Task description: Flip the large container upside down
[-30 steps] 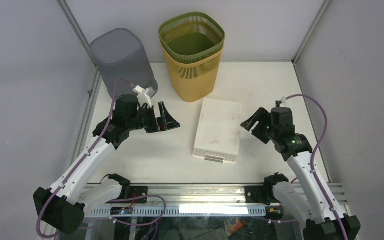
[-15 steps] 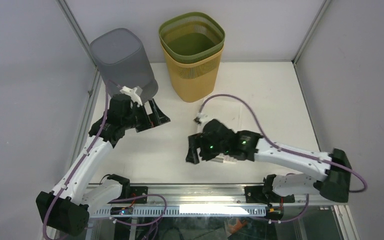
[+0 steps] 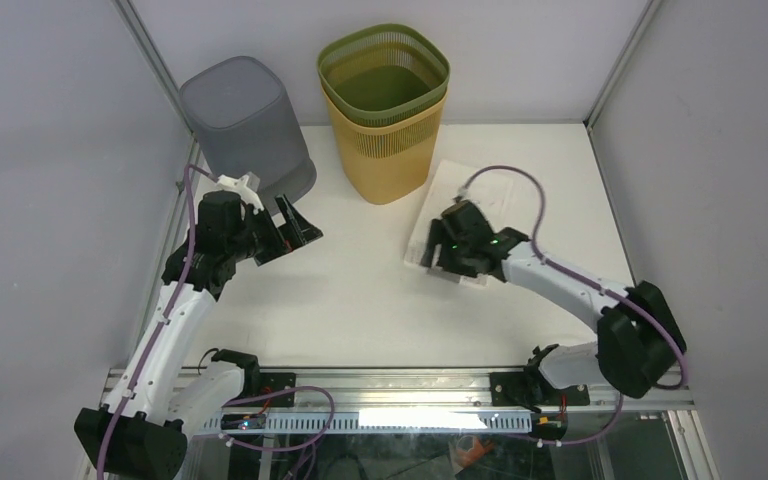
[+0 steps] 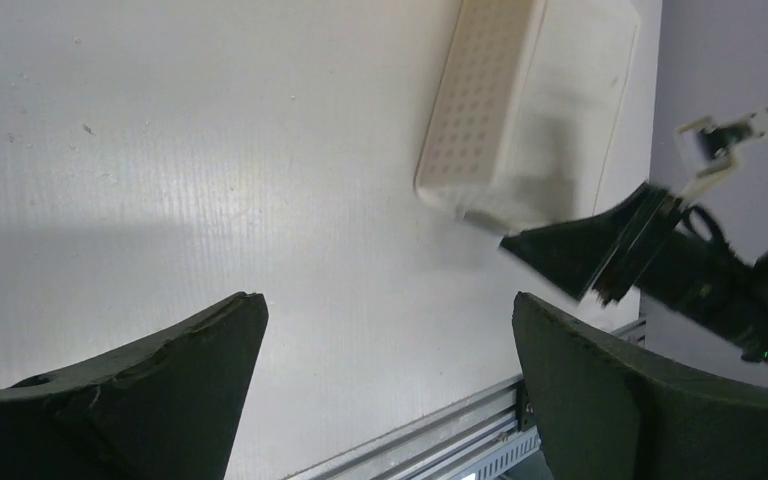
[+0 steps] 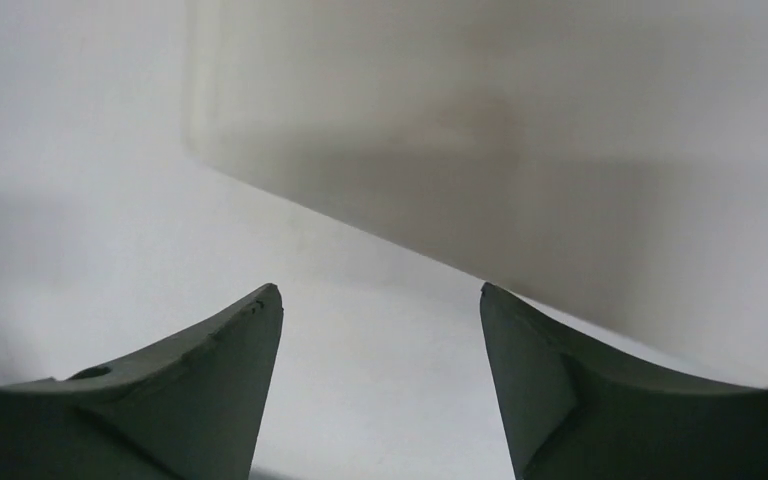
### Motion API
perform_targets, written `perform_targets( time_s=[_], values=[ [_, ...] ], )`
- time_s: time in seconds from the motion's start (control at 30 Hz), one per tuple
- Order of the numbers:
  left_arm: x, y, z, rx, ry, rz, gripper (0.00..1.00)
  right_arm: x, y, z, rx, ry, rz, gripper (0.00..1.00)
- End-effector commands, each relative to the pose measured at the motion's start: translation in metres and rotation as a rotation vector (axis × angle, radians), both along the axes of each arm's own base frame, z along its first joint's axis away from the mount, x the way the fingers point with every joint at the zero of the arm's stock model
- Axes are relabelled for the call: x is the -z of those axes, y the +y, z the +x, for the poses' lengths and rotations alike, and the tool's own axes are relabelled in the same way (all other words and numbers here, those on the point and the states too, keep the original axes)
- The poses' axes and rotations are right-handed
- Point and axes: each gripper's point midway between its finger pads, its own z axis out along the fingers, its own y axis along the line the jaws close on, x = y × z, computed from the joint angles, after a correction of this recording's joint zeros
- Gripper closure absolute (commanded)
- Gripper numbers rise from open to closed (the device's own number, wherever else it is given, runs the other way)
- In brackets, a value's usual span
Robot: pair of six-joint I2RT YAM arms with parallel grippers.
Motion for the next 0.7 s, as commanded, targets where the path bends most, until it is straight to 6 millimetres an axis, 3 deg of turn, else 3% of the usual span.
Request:
perform_targets(
  time_s=[0.0, 0.17, 0.27, 0.37, 0.43, 0.57, 0.67],
  values=[
    [-0.022, -0.010, -0.004, 0.040, -0.051, -0.064, 0.01, -0.037, -0.062, 0.041, 0.243, -0.156, -0.002, 0.24],
    [-0.018, -0.014, -0.004, 0.056, -0.043, -0.082, 0.01, -0.064, -0.022, 0.037, 0.127, -0.223, 0.071, 0.25],
    [-0.021, -0.015, -0.003, 0.062, -0.054, -0.089, 0.01, -0.058, 0.003, 0.038, 0.081, -0.205, 0.072, 0.25],
    [-0.028, -0.017, -0.003, 0.068, -0.072, -0.096, 0.01, -0.045, 0.020, 0.055, 0.024, -0.214, 0.049, 0.25],
    [-0.036, -0.020, -0.003, 0.073, -0.087, -0.105, 0.01, -0.035, 0.011, 0.079, 0.042, -0.211, 0.002, 0.24],
    [-0.062, -0.034, -0.001, 0.099, -0.141, -0.097, 0.01, -0.014, -0.036, 0.128, 0.156, -0.183, -0.063, 0.24],
    [-0.082, -0.045, 0.005, 0.115, -0.177, -0.059, 0.01, -0.011, -0.069, 0.152, 0.221, -0.160, -0.116, 0.24]
  ],
)
